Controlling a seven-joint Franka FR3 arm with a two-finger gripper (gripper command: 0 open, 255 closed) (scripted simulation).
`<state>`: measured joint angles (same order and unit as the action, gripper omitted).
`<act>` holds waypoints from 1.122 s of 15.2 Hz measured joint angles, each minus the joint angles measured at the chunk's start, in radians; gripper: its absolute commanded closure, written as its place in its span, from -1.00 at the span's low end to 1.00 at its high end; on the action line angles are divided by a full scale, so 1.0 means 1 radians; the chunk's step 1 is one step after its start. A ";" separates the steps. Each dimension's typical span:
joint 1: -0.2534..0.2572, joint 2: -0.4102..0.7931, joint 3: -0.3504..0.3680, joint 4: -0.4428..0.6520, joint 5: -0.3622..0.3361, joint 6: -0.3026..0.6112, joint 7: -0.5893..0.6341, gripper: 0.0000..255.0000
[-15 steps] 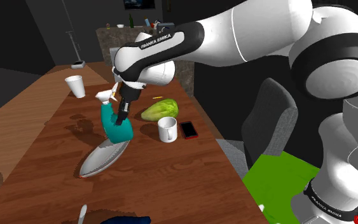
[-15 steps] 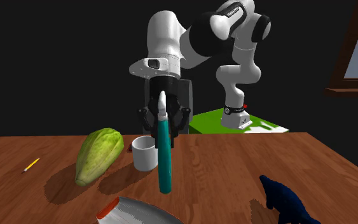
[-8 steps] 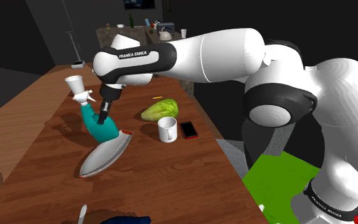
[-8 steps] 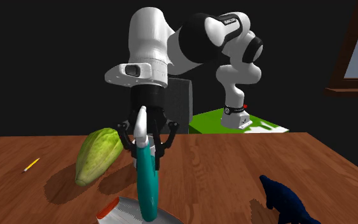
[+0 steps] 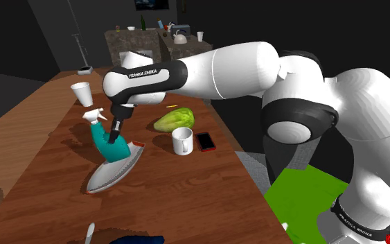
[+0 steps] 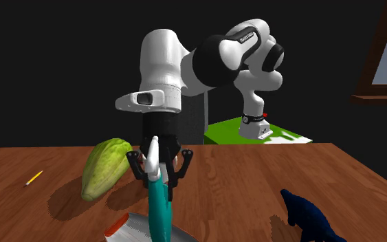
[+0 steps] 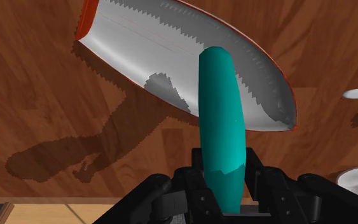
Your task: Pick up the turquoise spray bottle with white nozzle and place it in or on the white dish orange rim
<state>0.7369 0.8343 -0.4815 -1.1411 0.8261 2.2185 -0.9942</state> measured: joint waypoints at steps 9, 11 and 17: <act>-0.003 0.019 0.013 -0.021 0.018 0.036 -0.026 1.00; -0.003 0.019 0.013 -0.021 0.018 0.036 -0.026 -1.00; 0.001 0.004 0.009 -0.036 0.016 0.034 -0.029 -1.00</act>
<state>0.7375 0.8384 -0.4722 -1.1770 0.8418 2.2523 -1.0230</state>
